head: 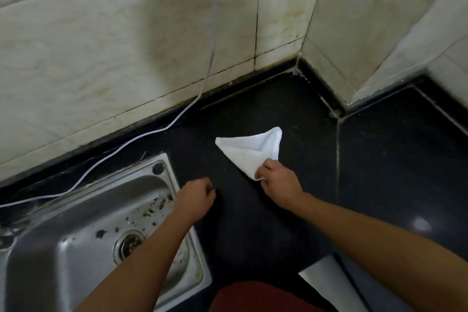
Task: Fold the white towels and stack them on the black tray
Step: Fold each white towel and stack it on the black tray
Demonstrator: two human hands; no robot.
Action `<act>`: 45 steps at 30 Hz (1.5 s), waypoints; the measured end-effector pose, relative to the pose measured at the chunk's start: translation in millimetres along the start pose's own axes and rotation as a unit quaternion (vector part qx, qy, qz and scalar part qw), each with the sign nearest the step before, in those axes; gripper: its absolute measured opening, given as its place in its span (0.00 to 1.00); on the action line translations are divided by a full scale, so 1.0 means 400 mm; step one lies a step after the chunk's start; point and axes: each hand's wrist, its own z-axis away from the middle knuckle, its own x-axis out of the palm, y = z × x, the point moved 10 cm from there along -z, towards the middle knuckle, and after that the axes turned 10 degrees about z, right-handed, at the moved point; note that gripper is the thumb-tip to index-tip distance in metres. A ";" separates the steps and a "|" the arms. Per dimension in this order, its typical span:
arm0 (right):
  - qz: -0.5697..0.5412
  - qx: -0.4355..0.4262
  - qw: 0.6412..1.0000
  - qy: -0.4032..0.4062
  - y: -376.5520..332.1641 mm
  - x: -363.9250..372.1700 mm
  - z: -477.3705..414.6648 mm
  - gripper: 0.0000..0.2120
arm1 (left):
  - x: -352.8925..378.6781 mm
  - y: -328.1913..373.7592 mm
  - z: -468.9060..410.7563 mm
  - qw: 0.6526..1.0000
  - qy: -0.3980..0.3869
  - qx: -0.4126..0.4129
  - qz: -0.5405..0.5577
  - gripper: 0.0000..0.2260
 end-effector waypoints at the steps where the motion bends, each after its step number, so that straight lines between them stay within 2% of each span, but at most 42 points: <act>1: 0.005 -0.004 1.000 -0.011 -0.019 0.018 0.034 0.09 | 0.010 -0.011 0.016 1.000 -0.002 -0.001 -0.003 0.08; 6: 0.046 -0.030 0.997 -0.061 -0.073 0.099 0.197 0.11 | 0.069 -0.048 0.073 1.000 -0.025 0.003 -0.006 0.06; 9: 0.050 -0.026 0.989 -0.139 -0.068 0.133 0.268 0.10 | 0.105 -0.030 0.093 0.999 -0.035 0.020 -0.005 0.06; 11: 0.027 0.007 0.982 -0.188 -0.045 0.128 0.293 0.14 | 0.123 -0.004 0.102 0.999 -0.036 0.033 0.001 0.06; 13: -0.012 0.074 0.982 -0.175 0.001 0.089 0.286 0.15 | 0.129 0.023 0.103 0.998 -0.026 0.050 0.003 0.07; 15: -0.043 0.148 0.979 -0.130 0.068 0.041 0.245 0.12 | 0.125 0.042 0.092 0.998 -0.012 0.067 -0.001 0.08; 17: -0.055 0.225 0.967 -0.110 0.148 0.022 0.190 0.11 | 0.122 0.058 0.073 0.996 -0.011 0.079 -0.025 0.14; 19: -0.058 0.276 0.952 -0.118 0.210 0.027 0.129 0.15 | 0.125 0.077 0.050 0.994 -0.023 0.089 -0.064 0.20; 23: -0.064 0.260 0.948 -0.171 0.224 0.071 0.011 0.25 | 0.161 0.091 0.018 0.990 -0.076 0.071 -0.093 0.26; 26: -0.089 0.210 0.952 -0.205 0.175 0.097 -0.028 0.13 | 0.199 0.067 0.031 0.991 -0.113 0.030 -0.069 0.28; 28: -0.141 0.202 0.951 -0.186 0.161 0.095 -0.026 0.04 | 0.211 0.058 0.048 0.991 -0.114 0.020 -0.063 0.28; 29: -0.178 0.206 0.947 -0.169 0.161 0.085 -0.019 0.03 | 0.213 0.060 0.055 0.992 -0.112 0.021 -0.062 0.27; 31: -0.249 0.228 0.933 -0.128 0.186 0.055 -0.001 0.06 | 0.217 0.078 0.063 0.991 -0.108 0.033 -0.069 0.27; 33: -0.275 0.243 0.926 -0.084 0.233 0.017 0.015 0.09 | 0.225 0.112 0.069 0.991 -0.104 0.055 -0.069 0.26; 37: -0.216 0.268 0.938 -0.032 0.332 -0.037 0.040 0.01 | 0.253 0.177 0.066 0.989 -0.112 0.079 -0.051 0.26; 38: -0.178 0.275 0.944 -0.033 0.354 -0.042 0.044 0.04 | 0.258 0.187 0.060 0.989 -0.113 0.081 -0.047 0.26; 42: -0.020 0.291 0.950 -0.113 0.413 -0.013 0.065 0.10 | 0.267 0.211 0.039 0.989 -0.096 0.088 -0.062 0.22; 45: 0.036 0.284 0.946 -0.154 0.426 0.013 0.080 0.12 | 0.270 0.211 0.036 0.990 -0.091 0.087 -0.069 0.18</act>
